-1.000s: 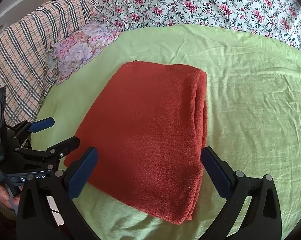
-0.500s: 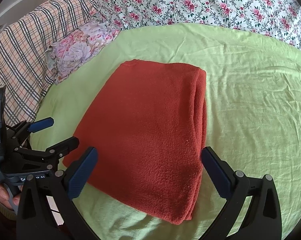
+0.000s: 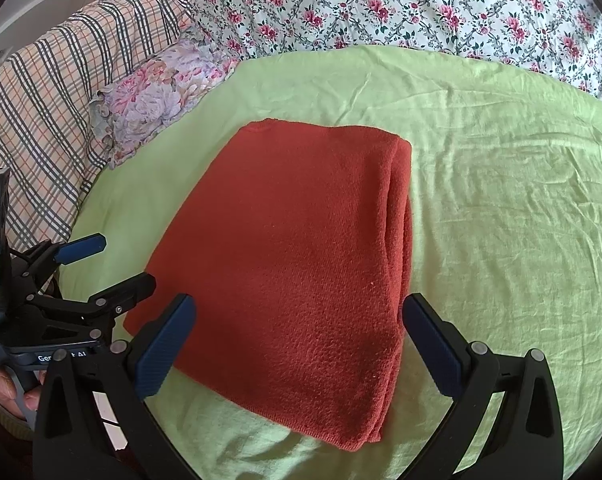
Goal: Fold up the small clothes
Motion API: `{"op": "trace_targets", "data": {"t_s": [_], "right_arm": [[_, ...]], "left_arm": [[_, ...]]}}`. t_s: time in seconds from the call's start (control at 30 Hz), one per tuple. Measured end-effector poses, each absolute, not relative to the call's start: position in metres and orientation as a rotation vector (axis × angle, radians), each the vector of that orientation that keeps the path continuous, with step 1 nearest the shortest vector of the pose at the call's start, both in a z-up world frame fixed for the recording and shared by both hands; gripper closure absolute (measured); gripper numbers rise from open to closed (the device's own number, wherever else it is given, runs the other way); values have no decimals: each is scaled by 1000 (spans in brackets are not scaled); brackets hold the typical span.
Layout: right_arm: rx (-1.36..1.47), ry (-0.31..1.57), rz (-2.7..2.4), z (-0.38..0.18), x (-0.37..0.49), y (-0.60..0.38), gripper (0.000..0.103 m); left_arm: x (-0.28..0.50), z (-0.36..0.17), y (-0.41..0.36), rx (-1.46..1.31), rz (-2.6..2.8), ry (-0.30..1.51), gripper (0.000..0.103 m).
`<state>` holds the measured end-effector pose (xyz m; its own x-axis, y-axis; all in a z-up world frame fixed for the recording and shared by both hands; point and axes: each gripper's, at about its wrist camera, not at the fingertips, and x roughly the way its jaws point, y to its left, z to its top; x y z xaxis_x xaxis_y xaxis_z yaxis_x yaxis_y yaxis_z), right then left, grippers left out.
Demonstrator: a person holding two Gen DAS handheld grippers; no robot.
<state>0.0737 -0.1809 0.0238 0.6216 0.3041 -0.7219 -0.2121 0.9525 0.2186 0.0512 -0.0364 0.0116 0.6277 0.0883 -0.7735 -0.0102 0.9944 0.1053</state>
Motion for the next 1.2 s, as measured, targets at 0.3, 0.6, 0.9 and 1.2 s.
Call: {"op": "trace_targets", "data": {"t_s": [0.3, 0.6, 0.9, 1.2], "right_arm": [[117, 844, 301, 26, 76, -182, 0], [118, 840, 298, 28, 75, -182, 0], [118, 835, 298, 30, 76, -183, 0], [116, 835, 298, 30, 77, -184, 0]], "left_arm": [[53, 12, -37, 95, 55, 892, 8], [54, 11, -37, 95, 51, 891, 8], [54, 11, -36, 96, 51, 889, 8], [55, 13, -36, 94, 51, 890, 8]]}}
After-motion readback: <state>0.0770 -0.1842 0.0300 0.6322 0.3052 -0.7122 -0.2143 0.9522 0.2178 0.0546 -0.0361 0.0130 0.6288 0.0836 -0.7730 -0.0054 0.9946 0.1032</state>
